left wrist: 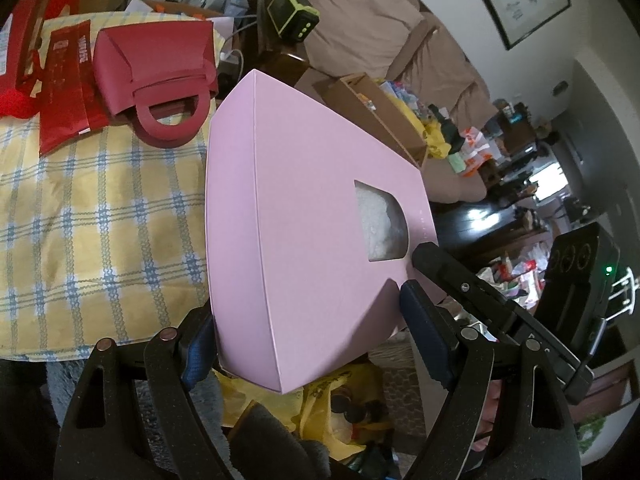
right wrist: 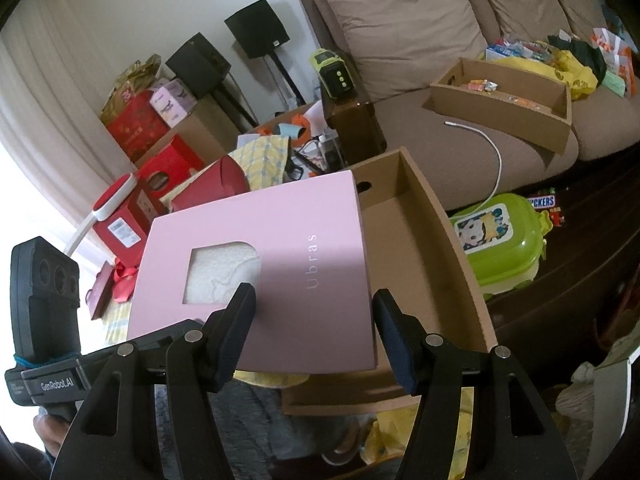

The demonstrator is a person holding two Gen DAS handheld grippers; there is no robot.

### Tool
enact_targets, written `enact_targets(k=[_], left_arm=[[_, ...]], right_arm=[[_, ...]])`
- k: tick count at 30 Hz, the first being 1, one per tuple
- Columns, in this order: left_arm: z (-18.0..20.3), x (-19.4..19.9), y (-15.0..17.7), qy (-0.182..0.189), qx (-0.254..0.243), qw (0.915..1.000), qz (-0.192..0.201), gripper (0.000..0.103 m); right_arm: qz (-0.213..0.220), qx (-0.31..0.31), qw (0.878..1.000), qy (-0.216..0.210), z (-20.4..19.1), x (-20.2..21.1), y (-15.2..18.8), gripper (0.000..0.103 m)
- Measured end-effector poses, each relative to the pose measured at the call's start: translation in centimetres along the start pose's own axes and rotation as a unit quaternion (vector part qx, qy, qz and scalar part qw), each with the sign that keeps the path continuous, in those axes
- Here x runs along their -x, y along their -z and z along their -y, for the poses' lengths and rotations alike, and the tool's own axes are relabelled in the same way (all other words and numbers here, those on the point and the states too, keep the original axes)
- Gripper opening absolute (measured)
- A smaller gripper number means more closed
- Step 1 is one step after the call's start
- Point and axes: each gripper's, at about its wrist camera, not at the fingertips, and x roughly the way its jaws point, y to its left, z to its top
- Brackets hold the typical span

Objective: Organize objects
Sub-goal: 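Carry the pink box with both grippers over the open cardboard box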

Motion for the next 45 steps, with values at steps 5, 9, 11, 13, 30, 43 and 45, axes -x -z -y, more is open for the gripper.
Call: enact_targets(k=[5, 9, 11, 13, 30, 43, 45], left_arm=[[-0.1, -0.2, 0.1, 0.0, 0.002, 1.0, -0.003, 0.081], [-0.2, -0.5, 0.1, -0.002, 0.003, 1.0, -0.005, 0.081], [-0.2, -0.7, 0.2, -0.003, 0.003, 1.0, -0.007, 0.081], [-0.3, -0.9, 0.1, -0.005, 0.004, 0.9999, -0.01, 0.081], [-1.1, -2.7, 0.4, -0.015, 0.007, 0.9995, -0.027, 0.081], [-1.6, -3.7, 1.1, -0.015, 0.014, 0.9993, -0.032, 0.081], [-1.5, -3.8, 1.2, -0.015, 0.019, 0.9992, -0.032, 0.081]], right_arm=[[-0.002, 0.001, 1.0, 0.0, 0.0, -0.3, 0.0, 0.063], [-0.006, -0.002, 1.0, -0.001, 0.3, -0.5, 0.2, 0.063], [-0.009, -0.003, 1.0, 0.0, 0.4, -0.7, 0.3, 0.063], [-0.011, -0.006, 1.0, -0.001, 0.6, -0.9, 0.3, 0.063], [-0.033, -0.022, 0.999, -0.002, 1.7, -2.7, 0.9, 0.062], [-0.046, -0.031, 0.998, 0.0, 2.5, -3.7, 1.2, 0.062], [-0.047, -0.03, 0.998, 0.002, 2.6, -3.7, 1.2, 0.062]])
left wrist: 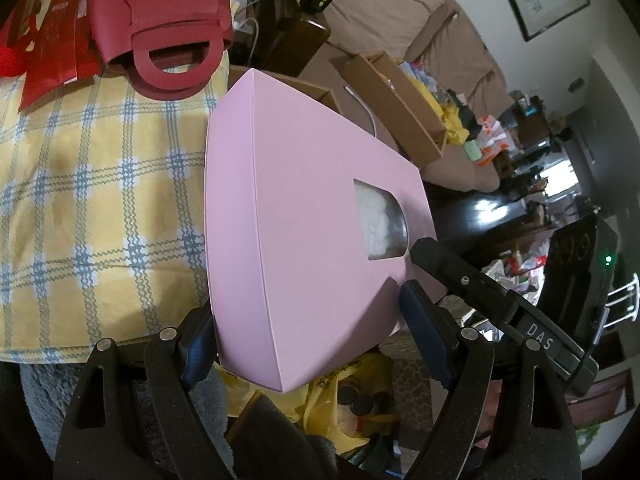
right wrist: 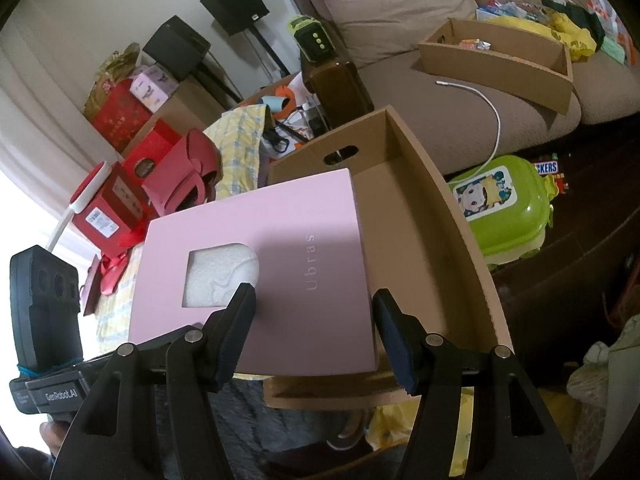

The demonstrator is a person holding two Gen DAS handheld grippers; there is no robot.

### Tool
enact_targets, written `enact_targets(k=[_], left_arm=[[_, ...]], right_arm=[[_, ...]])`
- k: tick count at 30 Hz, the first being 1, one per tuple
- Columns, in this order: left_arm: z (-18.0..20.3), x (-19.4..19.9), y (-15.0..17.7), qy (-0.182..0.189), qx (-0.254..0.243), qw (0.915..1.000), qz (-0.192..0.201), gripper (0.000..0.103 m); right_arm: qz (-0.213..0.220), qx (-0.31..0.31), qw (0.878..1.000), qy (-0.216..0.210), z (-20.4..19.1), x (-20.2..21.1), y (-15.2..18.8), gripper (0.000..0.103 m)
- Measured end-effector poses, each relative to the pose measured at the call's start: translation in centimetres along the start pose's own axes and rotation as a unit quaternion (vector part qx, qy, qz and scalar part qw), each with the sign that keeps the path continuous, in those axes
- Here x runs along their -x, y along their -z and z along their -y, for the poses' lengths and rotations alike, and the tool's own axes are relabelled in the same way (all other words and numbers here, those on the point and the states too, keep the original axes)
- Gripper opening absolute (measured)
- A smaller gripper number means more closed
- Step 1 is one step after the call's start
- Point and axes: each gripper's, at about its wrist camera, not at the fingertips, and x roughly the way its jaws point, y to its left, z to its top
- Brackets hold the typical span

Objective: Organize objects
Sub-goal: 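Carry the pink box with both grippers over the open cardboard box, then lower the pink box with both grippers into the cardboard box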

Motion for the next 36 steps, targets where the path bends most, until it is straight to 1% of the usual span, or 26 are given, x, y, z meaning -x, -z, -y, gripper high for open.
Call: enact_targets(k=[8, 14, 19, 24, 36], left_arm=[[0.9, -0.8, 0.2, 0.003, -0.007, 1.0, 0.0, 0.081], [0.7, -1.4, 0.4, 0.011, 0.0, 0.9999, -0.003, 0.081], [0.6, -1.6, 0.4, 0.012, 0.001, 0.9999, -0.004, 0.081], [0.8, -2.1, 0.6, 0.011, 0.003, 0.9999, -0.007, 0.081], [0.4, -2.8, 1.0, 0.016, 0.011, 0.9997, -0.016, 0.081]], right_arm=[[0.002, -0.011, 1.0, 0.002, 1.0, 0.4, -0.1, 0.062], [0.001, -0.009, 1.0, 0.013, 1.2, 0.3, 0.0, 0.062], [0.002, -0.008, 1.0, 0.015, 1.4, 0.3, 0.0, 0.062], [-0.001, -0.003, 1.0, 0.027, 1.3, 0.0, 0.1, 0.062], [-0.007, -0.006, 0.999, 0.032, 1.8, -0.4, 0.2, 0.062]])
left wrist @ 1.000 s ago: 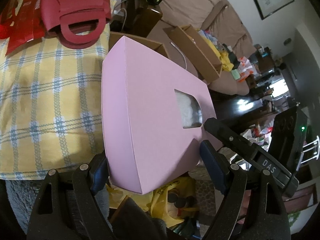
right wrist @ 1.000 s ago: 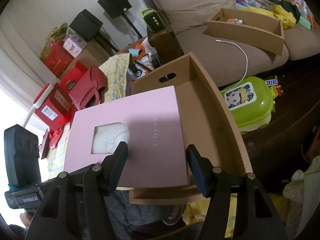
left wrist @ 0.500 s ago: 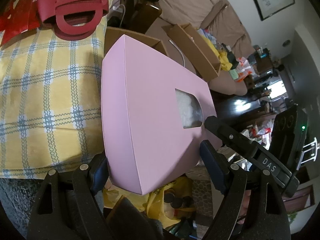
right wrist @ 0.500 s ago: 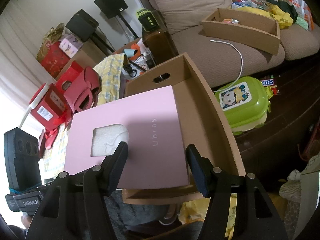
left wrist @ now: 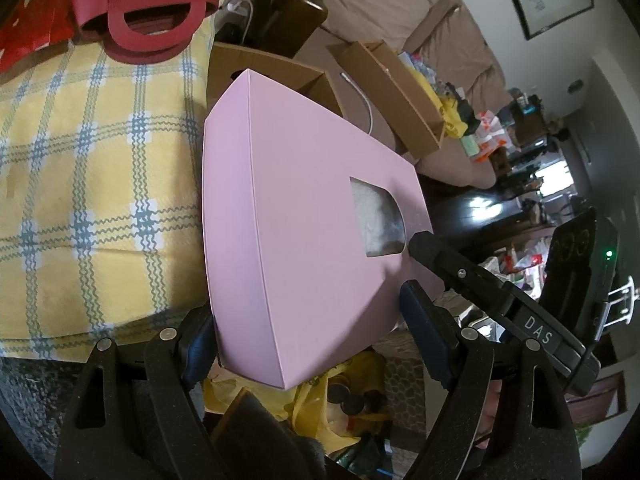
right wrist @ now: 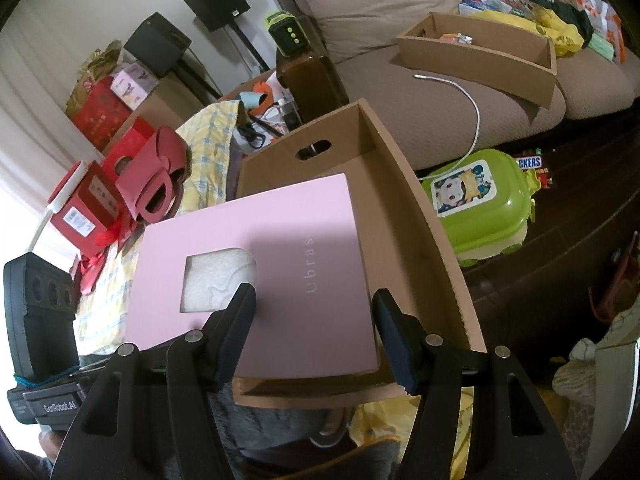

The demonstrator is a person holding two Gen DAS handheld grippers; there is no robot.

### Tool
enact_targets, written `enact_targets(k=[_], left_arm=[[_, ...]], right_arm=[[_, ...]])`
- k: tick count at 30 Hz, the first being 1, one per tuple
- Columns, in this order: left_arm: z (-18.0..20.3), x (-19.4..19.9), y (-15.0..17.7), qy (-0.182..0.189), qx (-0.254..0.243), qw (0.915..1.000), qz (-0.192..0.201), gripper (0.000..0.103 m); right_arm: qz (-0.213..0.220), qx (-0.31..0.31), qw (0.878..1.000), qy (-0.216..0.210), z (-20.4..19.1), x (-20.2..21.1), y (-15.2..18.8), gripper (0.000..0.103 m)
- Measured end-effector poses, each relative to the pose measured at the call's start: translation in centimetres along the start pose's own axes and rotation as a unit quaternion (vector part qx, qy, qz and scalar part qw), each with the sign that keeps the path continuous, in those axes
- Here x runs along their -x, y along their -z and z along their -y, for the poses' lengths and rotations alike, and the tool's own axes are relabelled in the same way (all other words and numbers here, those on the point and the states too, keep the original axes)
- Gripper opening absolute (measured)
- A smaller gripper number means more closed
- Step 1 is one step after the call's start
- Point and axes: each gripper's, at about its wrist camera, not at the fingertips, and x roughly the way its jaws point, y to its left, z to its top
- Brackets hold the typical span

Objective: Organize objects
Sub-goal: 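Lower the pink box with both grippers into the cardboard box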

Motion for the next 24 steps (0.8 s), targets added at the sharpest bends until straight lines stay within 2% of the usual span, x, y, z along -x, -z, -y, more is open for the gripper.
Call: enact_targets(k=[24], left_arm=[[0.2, -1.1, 1.0, 0.005, 0.006, 0.9998, -0.018, 0.081]], right_arm=[[-0.007, -0.004, 1.0, 0.016, 0.9, -0.2, 0.2, 0.062]])
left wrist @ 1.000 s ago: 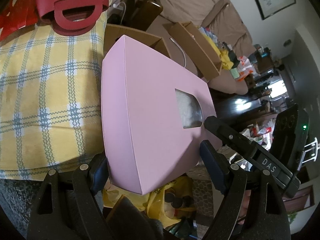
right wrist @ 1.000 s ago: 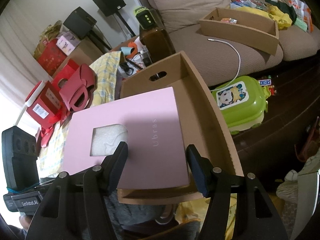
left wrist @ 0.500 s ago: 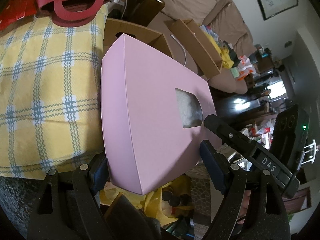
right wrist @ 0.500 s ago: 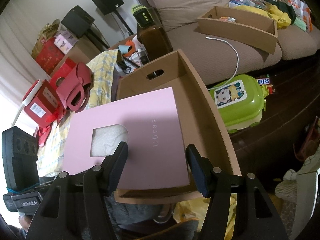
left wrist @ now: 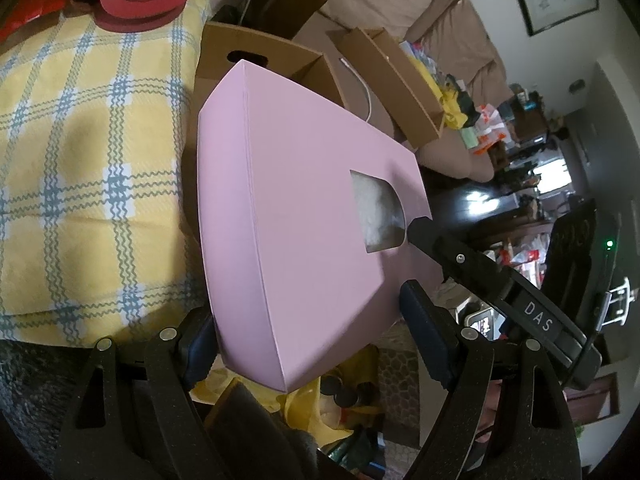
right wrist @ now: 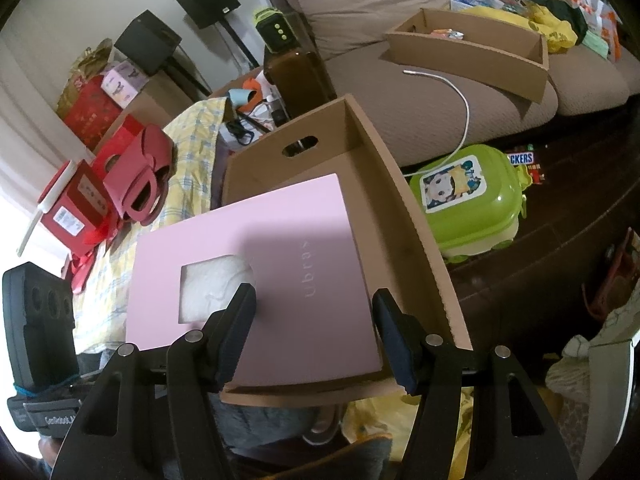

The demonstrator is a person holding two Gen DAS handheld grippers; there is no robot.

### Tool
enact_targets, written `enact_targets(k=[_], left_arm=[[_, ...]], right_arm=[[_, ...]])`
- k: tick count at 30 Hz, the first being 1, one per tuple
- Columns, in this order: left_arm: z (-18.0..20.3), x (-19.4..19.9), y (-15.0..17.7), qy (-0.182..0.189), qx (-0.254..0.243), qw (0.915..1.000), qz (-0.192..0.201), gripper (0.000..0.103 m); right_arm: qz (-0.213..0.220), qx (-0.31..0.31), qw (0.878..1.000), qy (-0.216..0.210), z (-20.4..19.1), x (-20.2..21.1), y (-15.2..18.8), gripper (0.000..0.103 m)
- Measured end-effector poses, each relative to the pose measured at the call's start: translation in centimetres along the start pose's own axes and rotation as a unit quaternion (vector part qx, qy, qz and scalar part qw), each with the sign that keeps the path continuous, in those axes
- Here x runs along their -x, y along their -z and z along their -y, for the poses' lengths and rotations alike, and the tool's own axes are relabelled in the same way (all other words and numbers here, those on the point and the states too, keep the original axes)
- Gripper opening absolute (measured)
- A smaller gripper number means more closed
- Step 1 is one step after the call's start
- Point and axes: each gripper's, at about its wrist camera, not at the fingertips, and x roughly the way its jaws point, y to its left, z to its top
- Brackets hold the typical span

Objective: Organize objects
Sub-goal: 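Lower the pink box with both grippers into the cardboard box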

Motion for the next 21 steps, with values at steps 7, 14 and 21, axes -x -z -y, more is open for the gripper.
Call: enact_targets(k=[7, 14, 21], left_arm=[[-0.1, -0.5, 0.3, 0.004, 0.006, 0.9999, -0.009, 0.081], [-0.2, -1.3, 0.5, 0.008, 0.009, 0.9997, -0.022, 0.081], [-0.5, -2.0, 0.6, 0.007, 0.012, 0.9995, -0.029, 0.081]], right_arm=[[-0.003, 0.001, 1.0, 0.005, 0.2, -0.2, 0.1, 0.062], [-0.008, -0.002, 1.0, 0.009, 0.9, -0.5, 0.2, 0.062], [-0.016, -0.007, 1.0, 0.012, 1.4, -1.0, 0.3, 0.062]])
